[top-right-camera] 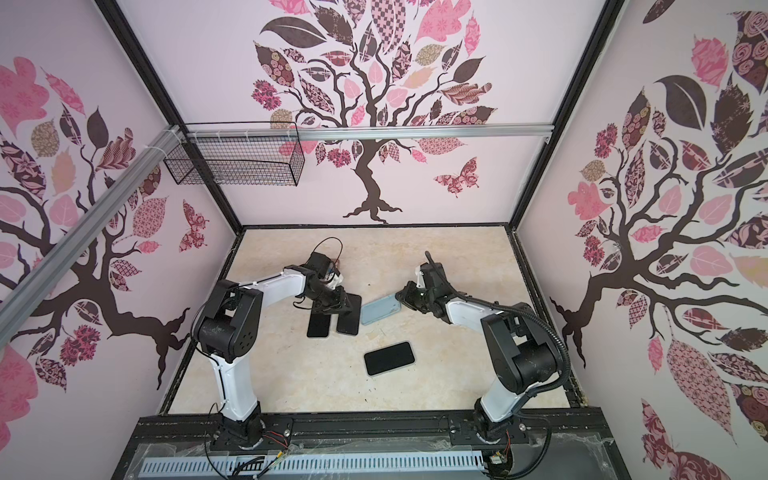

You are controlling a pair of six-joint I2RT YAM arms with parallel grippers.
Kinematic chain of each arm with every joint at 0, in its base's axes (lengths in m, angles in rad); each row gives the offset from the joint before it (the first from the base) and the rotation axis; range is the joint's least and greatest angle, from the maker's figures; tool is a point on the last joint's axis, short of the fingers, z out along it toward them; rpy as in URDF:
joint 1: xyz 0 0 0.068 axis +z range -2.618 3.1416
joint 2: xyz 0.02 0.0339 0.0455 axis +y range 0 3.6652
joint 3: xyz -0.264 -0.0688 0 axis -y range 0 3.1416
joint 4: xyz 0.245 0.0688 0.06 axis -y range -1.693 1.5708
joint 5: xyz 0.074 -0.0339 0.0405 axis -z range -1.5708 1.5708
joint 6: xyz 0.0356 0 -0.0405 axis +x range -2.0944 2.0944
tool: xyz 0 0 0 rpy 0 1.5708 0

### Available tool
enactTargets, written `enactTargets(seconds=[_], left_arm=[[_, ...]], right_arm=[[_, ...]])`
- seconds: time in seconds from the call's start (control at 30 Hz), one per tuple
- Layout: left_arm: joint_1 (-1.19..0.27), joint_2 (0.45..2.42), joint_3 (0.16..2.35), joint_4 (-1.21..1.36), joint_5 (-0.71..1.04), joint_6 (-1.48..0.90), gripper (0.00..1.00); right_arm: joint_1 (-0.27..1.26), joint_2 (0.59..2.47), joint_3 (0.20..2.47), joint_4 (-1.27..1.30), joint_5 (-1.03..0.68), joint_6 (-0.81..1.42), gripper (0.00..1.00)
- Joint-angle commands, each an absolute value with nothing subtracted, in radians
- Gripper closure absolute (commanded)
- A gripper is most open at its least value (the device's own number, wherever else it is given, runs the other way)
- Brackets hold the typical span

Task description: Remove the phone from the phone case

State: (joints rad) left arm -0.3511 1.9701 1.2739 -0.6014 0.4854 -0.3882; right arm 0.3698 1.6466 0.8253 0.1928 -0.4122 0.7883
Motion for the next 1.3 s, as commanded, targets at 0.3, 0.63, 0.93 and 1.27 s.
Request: enactTargets(seconds=[0.3, 0.63, 0.93, 1.27], left_arm=[[-0.346, 1.932, 1.271, -0.621, 0.444, -0.373, 0.6], [-0.347, 1.84, 1.288, -0.67, 0.354, -0.357, 0.59], [-0.443, 1.566, 1.285, -0.652, 0.276, -0.188, 0.59], [-0.584, 1.367, 1.132, -0.461, 0.37, -0.023, 0.45]], right_arm=[[0.356, 1.619, 0.825, 0.156, -0.365, 0.761, 1.0], [0.35, 1.556, 0.85, 0.081, -0.313, 0.703, 1.0], [0.35, 1.348, 0.892, -0.02, -0.458, 0.604, 1.0], [0.351, 1.295, 0.967, -0.2, -0.765, 0.589, 1.0]])
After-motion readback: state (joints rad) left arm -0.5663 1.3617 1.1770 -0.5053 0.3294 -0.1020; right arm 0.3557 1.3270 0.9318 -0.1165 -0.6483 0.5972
